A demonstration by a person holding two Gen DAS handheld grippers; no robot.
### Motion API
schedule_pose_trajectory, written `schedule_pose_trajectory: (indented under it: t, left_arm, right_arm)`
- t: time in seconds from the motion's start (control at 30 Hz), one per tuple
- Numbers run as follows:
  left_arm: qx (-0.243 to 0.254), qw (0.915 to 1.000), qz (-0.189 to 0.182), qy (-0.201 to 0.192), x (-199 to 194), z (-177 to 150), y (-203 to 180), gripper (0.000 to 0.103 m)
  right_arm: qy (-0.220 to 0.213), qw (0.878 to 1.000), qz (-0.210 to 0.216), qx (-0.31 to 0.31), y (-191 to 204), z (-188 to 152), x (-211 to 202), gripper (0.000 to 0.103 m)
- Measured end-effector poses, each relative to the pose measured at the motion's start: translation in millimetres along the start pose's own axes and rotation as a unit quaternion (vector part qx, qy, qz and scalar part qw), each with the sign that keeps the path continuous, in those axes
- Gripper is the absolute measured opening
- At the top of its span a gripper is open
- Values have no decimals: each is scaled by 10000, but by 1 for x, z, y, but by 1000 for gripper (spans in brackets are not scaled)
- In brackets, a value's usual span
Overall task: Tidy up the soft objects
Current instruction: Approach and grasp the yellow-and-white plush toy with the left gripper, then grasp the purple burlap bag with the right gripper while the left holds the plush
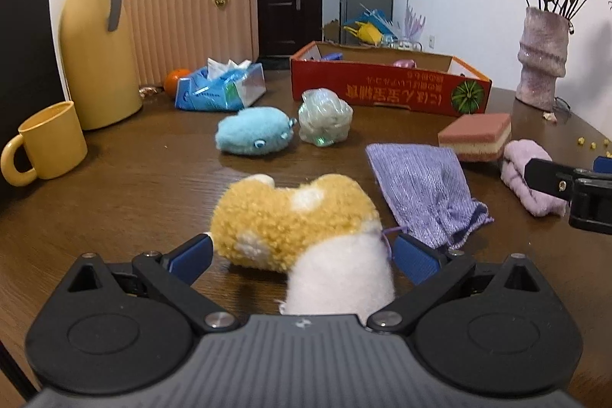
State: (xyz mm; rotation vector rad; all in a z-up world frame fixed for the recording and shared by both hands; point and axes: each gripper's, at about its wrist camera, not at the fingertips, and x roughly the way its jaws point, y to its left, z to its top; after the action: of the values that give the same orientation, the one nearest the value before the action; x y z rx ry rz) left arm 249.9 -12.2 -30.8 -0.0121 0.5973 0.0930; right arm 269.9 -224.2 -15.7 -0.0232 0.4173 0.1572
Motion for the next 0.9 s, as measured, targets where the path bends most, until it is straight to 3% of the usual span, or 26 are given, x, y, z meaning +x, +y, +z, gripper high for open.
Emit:
schedule_pose_trajectory:
  t: [0.17,0.27,0.37,0.53,0.9]
  left_arm:
    - [-64,9999,-35,133,8,2,0,103]
    - [-95,9997,-34,204,12,4,0,95]
    - [-116,9995,-68,301,16,4,1,86]
    - [-168,9988,-175,435,21,3,3,58]
    - [-392,9983,-316,291,16,6,14,55]
  right_arm:
    - [21,10000,20,-26,2,0,0,103]
    - [33,10000,15,-25,1,0,1,103]
    - [43,10000,6,-29,2,-1,1,103]
    - [82,10000,-21,-49,2,-1,3,103]
    - [173,9998,-86,-78,3,-3,8,103]
